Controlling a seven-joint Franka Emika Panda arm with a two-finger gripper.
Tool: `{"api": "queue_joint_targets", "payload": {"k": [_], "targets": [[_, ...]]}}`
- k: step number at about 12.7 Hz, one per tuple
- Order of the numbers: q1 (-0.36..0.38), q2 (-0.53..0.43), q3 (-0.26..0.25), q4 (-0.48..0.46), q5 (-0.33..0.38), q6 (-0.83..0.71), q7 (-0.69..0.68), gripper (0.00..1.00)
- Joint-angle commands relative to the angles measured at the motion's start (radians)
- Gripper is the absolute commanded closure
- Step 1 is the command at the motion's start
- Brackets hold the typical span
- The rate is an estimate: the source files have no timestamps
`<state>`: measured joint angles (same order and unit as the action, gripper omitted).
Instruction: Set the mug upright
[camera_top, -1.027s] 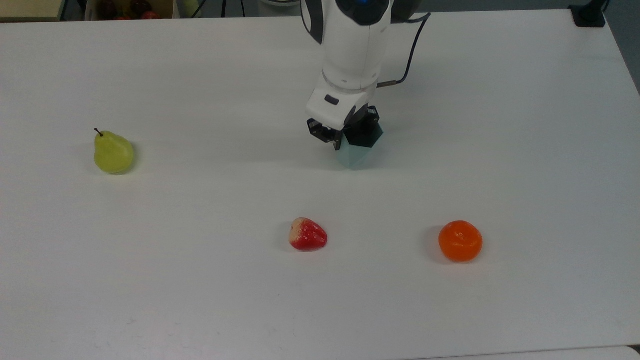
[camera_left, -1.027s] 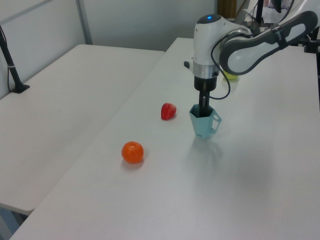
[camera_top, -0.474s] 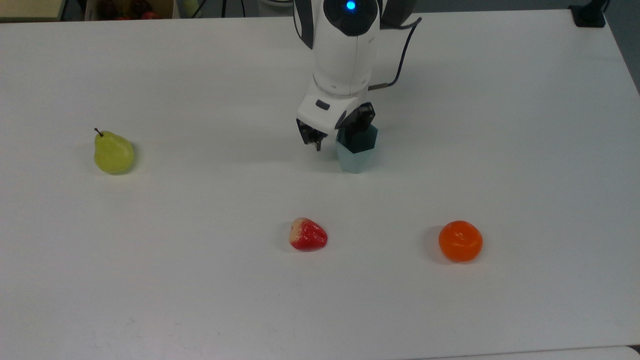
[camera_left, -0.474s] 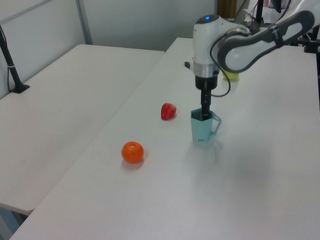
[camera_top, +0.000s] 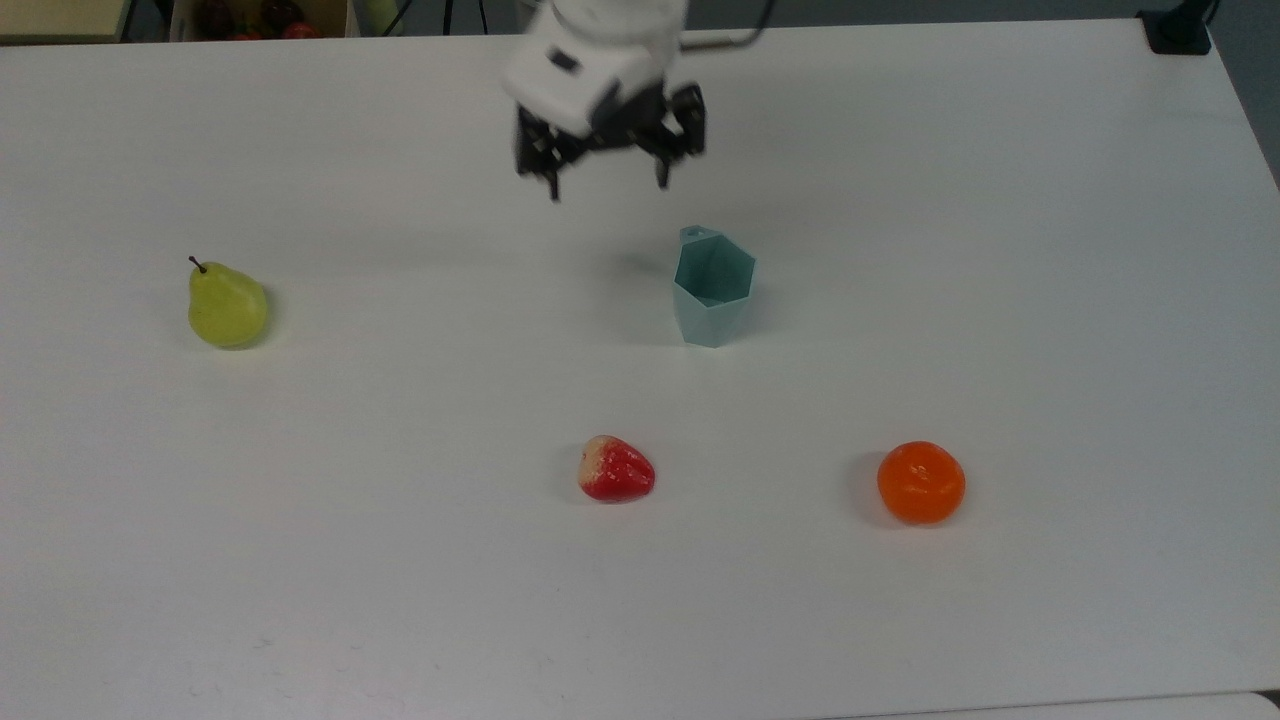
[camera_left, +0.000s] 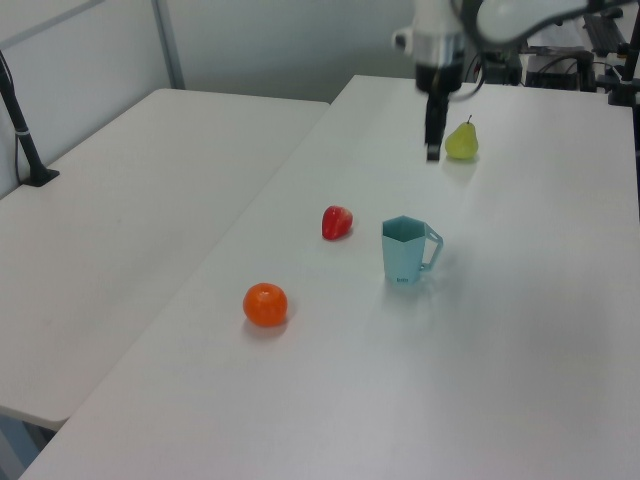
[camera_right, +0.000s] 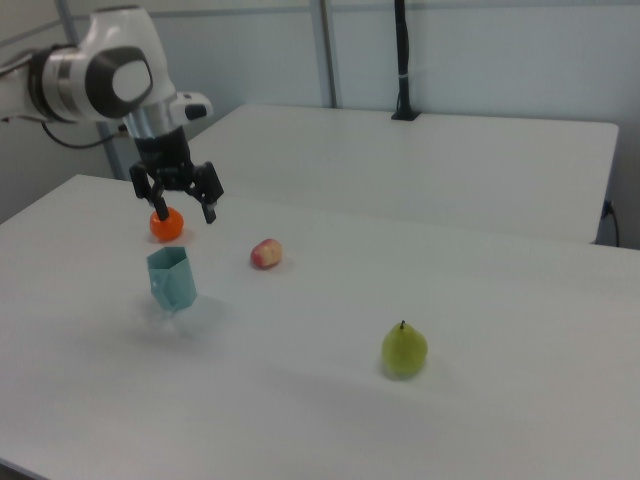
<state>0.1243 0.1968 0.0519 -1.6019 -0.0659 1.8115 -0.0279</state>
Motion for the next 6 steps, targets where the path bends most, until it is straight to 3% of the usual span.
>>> {"api": "queue_joint_targets", "payload": {"k": [1,4,6], "targets": [[-0.006,-0.135,-0.066,-0.032,0.021,-0.119,0.01,0.0],[-0.008,-0.195,-0.121,-0.032,0.05,-0.185,0.008,0.0],[-0.008,-0.201,-0.129,-0.032,0.055,-0.185,0.01,0.0]]}}
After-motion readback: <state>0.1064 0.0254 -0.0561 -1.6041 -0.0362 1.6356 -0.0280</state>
